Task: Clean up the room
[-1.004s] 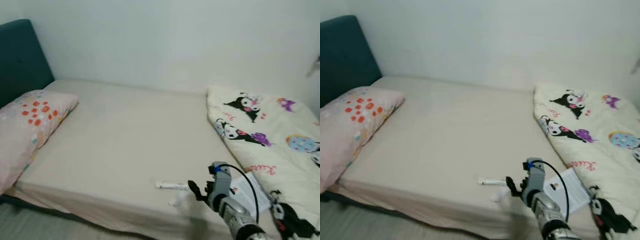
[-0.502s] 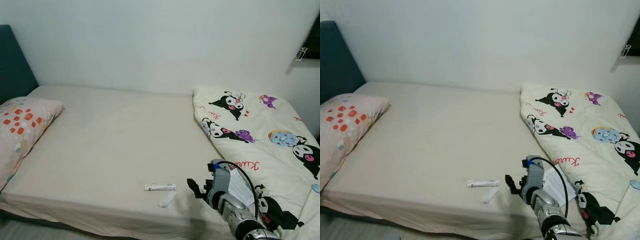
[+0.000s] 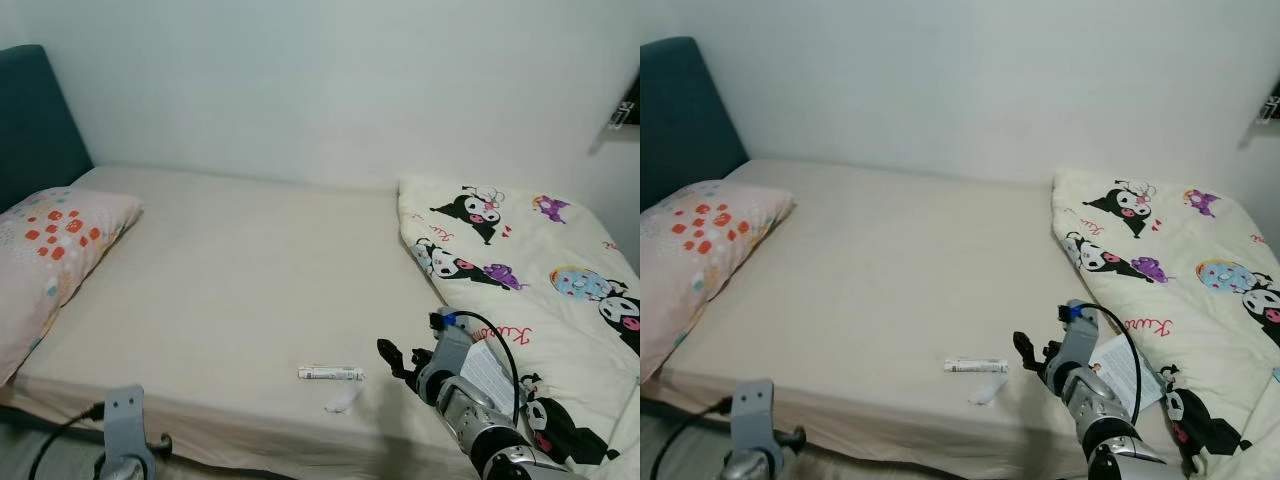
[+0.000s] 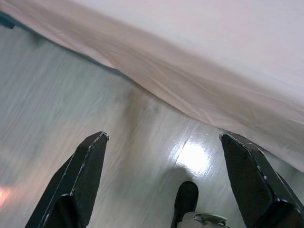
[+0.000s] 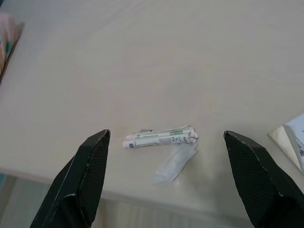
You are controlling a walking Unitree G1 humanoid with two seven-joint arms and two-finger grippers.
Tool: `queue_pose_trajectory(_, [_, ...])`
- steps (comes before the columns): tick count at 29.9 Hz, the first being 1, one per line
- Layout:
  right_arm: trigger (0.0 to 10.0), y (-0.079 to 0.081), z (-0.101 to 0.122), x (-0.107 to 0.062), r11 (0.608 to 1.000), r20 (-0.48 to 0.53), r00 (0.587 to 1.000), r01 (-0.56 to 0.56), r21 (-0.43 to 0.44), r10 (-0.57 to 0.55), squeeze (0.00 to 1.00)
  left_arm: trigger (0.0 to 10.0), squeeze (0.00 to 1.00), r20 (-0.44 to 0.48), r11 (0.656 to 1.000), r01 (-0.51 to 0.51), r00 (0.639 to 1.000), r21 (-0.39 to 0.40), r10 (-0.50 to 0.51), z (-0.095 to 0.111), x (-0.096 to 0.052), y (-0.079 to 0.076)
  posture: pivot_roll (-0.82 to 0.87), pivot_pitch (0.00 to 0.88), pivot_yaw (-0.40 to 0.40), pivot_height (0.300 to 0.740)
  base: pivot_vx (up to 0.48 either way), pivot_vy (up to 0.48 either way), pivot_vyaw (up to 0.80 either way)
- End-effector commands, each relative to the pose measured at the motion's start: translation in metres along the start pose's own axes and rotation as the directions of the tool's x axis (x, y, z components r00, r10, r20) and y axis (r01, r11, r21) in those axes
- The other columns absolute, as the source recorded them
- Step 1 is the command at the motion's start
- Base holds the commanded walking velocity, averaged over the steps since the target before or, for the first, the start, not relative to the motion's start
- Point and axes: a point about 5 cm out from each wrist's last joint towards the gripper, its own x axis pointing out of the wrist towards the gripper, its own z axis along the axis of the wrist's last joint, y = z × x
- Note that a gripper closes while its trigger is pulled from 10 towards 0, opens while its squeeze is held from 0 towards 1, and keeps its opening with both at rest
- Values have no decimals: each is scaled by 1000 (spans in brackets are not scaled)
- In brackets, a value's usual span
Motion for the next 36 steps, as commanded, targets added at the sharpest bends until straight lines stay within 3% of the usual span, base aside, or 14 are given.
queue_pose_trajectory(1, [10000,-3,-2,-1,999,-7,1000,15,42,-15,0,10000,0,5,1000,-10,1000,-10,10,1,0,0,-46,0,-31,660,0,0,0])
queue_pose_trajectory(7, [10000,-10,-2,-4,988,13,999,39,150,-42,0,10000,0,84,999,-19,996,-50,23,19,2,-7,-41,0,-28,635,0,0,0])
queue_pose_trajectory(15, [10000,-10,-4,-5,979,19,999,34,200,-39,0,10000,0,111,998,-20,994,-57,26,23,3,-9,-34,0,-28,620,0,0,0])
queue_pose_trajectory(19, [10000,-11,-6,-5,962,34,998,38,269,-49,0,10000,0,139,998,-18,990,-57,26,27,2,-10,-28,0,-23,600,0,0,0])
queue_pose_trajectory(22, [10000,-11,-6,-5,962,34,998,38,269,-49,0,10000,0,139,998,-18,990,-57,26,27,2,-10,-28,0,-23,595,0,0,0])
queue_pose_trajectory(28, [10000,-14,-2,-6,934,76,995,35,355,-66,0,10000,0,137,999,-14,990,-31,18,22,1,-8,-11,0,-18,570,0,0,0])
queue_pose_trajectory(36, [10000,-8,6,-3,917,120,992,-22,399,-28,0,10000,0,125,999,-33,992,-2,33,12,-1,7,9,0,2,540,0,0,0])
